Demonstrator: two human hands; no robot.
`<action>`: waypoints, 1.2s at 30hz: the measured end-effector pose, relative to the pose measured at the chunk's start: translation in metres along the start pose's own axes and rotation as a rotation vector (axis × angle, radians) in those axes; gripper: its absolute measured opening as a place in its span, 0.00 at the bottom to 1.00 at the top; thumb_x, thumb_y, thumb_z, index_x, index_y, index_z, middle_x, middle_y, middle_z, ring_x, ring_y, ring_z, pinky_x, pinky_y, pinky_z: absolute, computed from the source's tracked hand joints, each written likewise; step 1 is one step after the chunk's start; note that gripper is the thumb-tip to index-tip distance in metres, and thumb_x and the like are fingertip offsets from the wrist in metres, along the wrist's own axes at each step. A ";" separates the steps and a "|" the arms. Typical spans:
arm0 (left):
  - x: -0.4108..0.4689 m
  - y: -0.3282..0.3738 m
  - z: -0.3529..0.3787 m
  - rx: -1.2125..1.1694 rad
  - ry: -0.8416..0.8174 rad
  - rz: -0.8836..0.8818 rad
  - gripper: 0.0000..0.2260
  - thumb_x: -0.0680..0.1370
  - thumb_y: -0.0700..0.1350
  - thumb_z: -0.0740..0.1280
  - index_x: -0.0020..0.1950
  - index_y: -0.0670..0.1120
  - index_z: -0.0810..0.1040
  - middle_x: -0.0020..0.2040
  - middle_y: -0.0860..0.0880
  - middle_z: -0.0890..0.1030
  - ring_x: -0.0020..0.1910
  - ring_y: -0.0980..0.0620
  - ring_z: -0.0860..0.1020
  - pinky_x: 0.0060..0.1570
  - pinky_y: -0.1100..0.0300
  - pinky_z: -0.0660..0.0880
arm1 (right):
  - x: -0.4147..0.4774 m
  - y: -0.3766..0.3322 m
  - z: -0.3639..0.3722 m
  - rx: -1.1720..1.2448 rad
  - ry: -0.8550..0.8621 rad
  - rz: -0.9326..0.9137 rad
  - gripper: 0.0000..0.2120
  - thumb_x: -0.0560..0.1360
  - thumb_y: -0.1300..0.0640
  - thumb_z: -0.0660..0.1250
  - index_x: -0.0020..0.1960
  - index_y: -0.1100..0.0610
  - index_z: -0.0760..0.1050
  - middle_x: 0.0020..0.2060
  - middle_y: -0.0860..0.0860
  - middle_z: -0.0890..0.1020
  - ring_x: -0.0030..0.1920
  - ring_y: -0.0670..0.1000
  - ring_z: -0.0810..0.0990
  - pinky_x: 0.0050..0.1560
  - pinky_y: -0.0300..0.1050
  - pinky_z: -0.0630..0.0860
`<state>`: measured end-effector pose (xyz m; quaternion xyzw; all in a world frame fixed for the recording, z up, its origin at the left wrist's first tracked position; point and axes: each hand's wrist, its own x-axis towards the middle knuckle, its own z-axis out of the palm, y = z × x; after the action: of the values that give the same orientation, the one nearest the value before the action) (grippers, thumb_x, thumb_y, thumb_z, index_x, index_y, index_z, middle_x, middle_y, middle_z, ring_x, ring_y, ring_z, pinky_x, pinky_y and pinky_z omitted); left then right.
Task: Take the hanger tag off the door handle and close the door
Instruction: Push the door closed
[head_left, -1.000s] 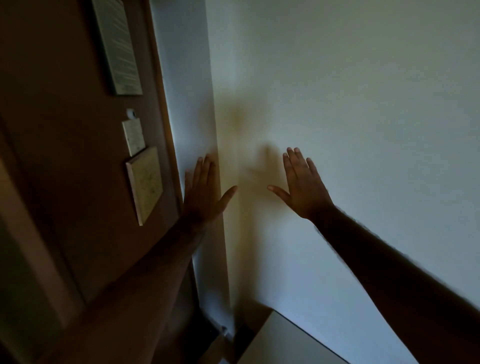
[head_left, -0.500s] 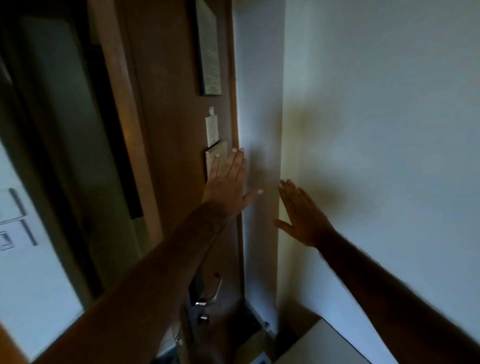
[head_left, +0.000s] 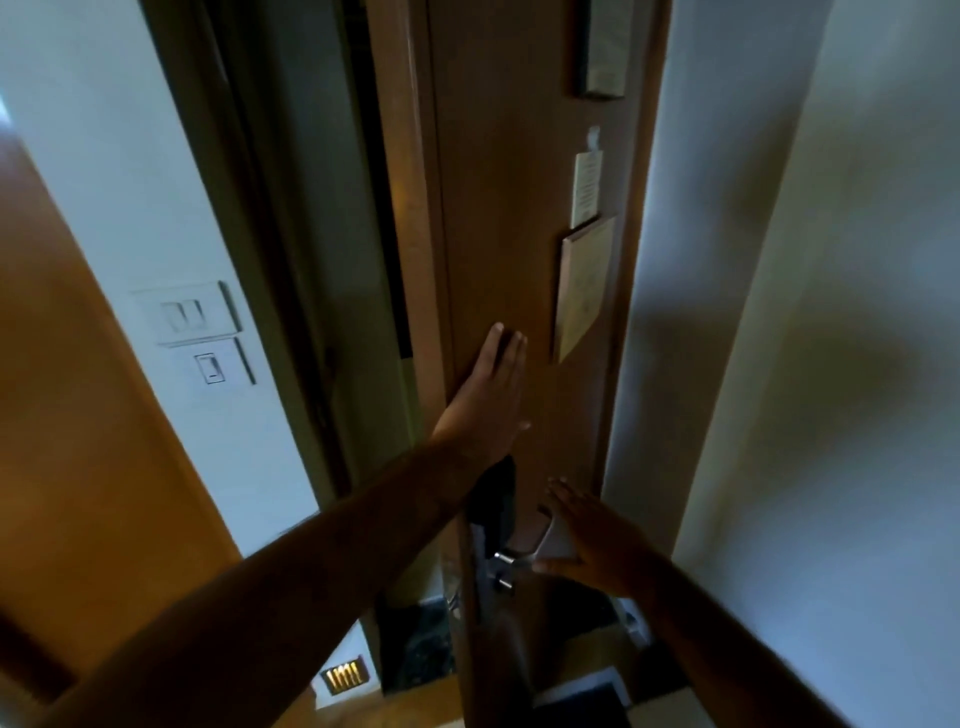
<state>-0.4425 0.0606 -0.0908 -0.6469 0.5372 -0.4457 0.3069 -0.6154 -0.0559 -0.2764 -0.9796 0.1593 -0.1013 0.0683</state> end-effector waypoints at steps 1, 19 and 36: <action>0.000 -0.002 0.005 0.025 0.018 -0.001 0.38 0.86 0.64 0.44 0.84 0.35 0.55 0.85 0.32 0.50 0.85 0.33 0.47 0.80 0.29 0.41 | 0.005 -0.001 0.008 0.018 -0.008 0.012 0.57 0.72 0.17 0.47 0.83 0.61 0.55 0.84 0.56 0.55 0.83 0.54 0.53 0.82 0.52 0.57; 0.017 -0.098 0.274 -0.167 0.287 -0.338 0.42 0.84 0.64 0.54 0.85 0.35 0.45 0.86 0.38 0.45 0.86 0.41 0.48 0.82 0.41 0.34 | 0.225 -0.094 0.111 0.134 -0.003 0.133 0.43 0.77 0.28 0.58 0.81 0.57 0.64 0.79 0.57 0.69 0.75 0.56 0.73 0.71 0.47 0.74; 0.146 -0.110 0.493 -0.571 0.450 -0.872 0.38 0.86 0.67 0.52 0.86 0.44 0.44 0.87 0.45 0.55 0.86 0.46 0.47 0.82 0.38 0.40 | 0.468 -0.110 0.168 0.118 -0.149 0.317 0.54 0.72 0.19 0.51 0.85 0.54 0.48 0.84 0.53 0.54 0.82 0.55 0.58 0.80 0.51 0.62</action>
<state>0.0546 -0.0955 -0.1622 -0.7553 0.3718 -0.4951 -0.2149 -0.1109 -0.0883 -0.3383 -0.9414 0.2998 -0.0257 0.1525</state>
